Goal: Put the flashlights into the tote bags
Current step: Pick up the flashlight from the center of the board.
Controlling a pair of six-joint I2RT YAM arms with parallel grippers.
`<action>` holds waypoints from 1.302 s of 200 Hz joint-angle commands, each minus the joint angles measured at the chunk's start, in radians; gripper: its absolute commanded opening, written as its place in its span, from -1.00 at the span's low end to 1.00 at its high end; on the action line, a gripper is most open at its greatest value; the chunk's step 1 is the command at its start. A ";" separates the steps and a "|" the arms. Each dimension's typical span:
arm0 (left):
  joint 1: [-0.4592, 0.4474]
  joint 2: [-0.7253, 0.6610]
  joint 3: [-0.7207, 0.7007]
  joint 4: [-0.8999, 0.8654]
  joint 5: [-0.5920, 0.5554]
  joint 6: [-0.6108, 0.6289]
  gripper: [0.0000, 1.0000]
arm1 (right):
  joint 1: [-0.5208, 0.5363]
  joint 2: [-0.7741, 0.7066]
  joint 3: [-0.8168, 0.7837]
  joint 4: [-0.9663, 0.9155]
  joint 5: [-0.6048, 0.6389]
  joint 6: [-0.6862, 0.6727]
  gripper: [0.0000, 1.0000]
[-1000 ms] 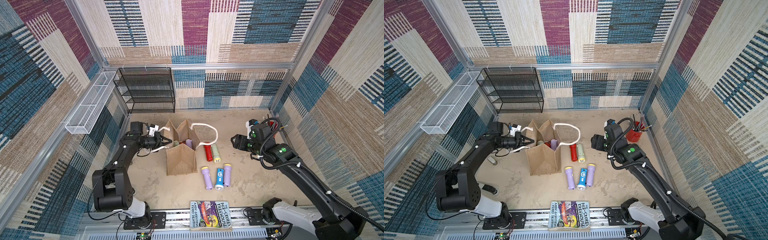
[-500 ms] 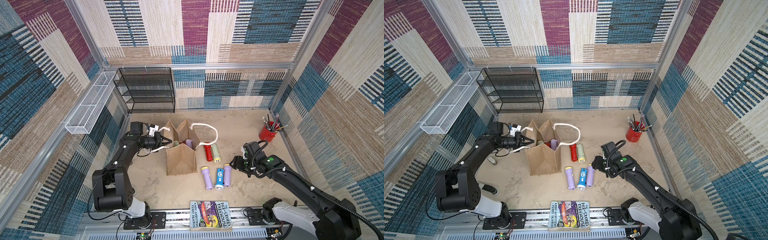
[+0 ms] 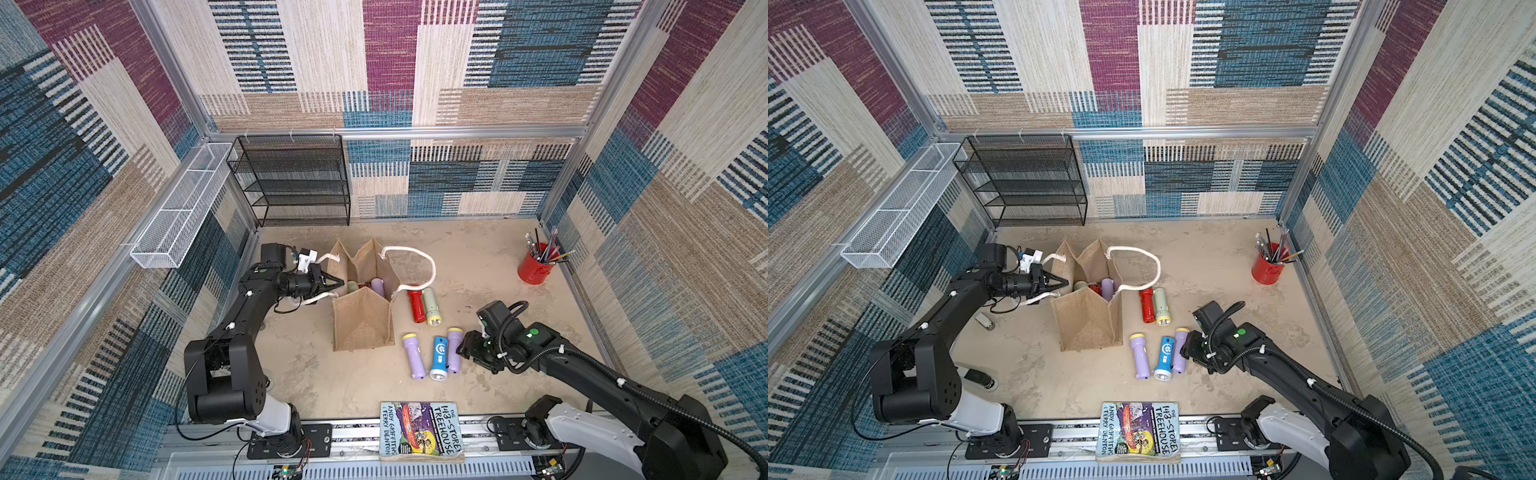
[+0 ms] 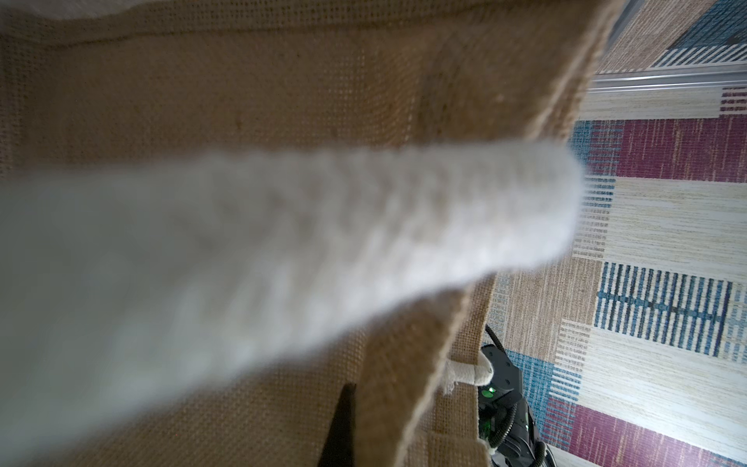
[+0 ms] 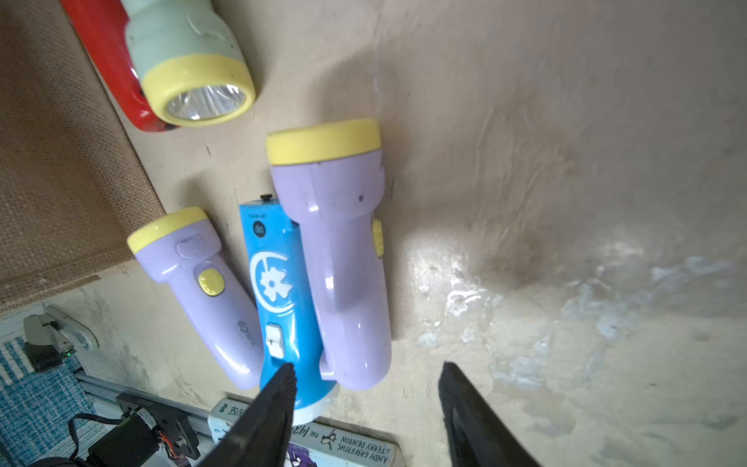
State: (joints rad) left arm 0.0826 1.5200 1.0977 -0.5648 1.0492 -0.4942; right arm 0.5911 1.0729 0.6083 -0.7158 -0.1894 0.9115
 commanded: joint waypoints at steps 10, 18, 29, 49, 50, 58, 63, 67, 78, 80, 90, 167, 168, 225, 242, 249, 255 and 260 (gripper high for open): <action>0.000 0.001 0.010 -0.019 -0.012 0.020 -0.90 | 0.013 0.036 -0.001 0.030 0.008 0.022 0.23; 0.000 0.002 0.010 -0.021 -0.010 0.020 -0.90 | 0.013 0.040 0.001 0.028 0.014 0.020 0.23; 0.000 0.002 0.009 -0.021 -0.009 0.020 -0.90 | 0.014 0.044 0.001 0.026 0.022 0.020 0.23; 0.000 0.002 0.010 -0.021 -0.012 0.020 -0.90 | 0.020 0.062 -0.004 0.039 0.023 0.020 0.22; 0.000 0.002 0.010 -0.021 -0.012 0.020 -0.90 | 0.020 0.063 -0.004 0.040 0.023 0.021 0.22; 0.000 0.002 0.011 -0.021 -0.013 0.021 -0.90 | 0.027 0.073 -0.003 0.047 0.023 0.018 0.21; -0.001 0.003 0.011 -0.021 -0.012 0.020 -0.90 | 0.030 0.082 -0.001 0.047 0.024 0.014 0.21; 0.000 0.003 0.011 -0.021 -0.012 0.020 -0.90 | 0.031 0.087 0.003 0.045 0.026 0.010 0.21; 0.000 0.004 0.011 -0.021 -0.011 0.021 -0.90 | 0.035 0.102 0.018 0.029 0.040 -0.005 0.20; 0.000 0.004 0.011 -0.021 -0.011 0.020 -0.90 | 0.035 0.103 0.022 0.026 0.044 -0.006 0.20; 0.000 0.006 0.011 -0.022 -0.012 0.021 -0.90 | 0.039 0.113 0.033 0.012 0.057 -0.016 0.19; 0.000 0.007 0.010 -0.023 -0.012 0.020 -0.90 | 0.116 0.183 0.041 0.018 0.066 -0.011 0.14; 0.000 0.008 0.009 -0.023 -0.012 0.020 -0.90 | 0.117 0.184 0.042 0.017 0.067 -0.011 0.14; 0.000 0.007 0.011 -0.024 -0.011 0.022 -0.90 | 0.133 0.231 0.059 -0.029 0.133 -0.053 0.12; 0.000 0.008 0.011 -0.024 -0.011 0.022 -0.89 | 0.134 0.255 0.062 -0.039 0.159 -0.077 0.11; 0.000 0.008 0.011 -0.025 -0.012 0.022 -0.90 | 0.133 0.266 0.064 -0.046 0.169 -0.085 0.10; -0.001 0.008 0.011 -0.025 -0.013 0.022 -0.90 | 0.134 0.275 0.066 -0.050 0.179 -0.092 0.10; 0.000 0.008 0.011 -0.027 -0.012 0.023 -0.90 | 0.134 0.283 0.066 -0.051 0.182 -0.097 0.10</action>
State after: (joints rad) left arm 0.0826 1.5257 1.1030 -0.5816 1.0466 -0.4934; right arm 0.7250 1.3312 0.6636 -0.7387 -0.0673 0.8539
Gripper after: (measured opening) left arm 0.065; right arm 0.551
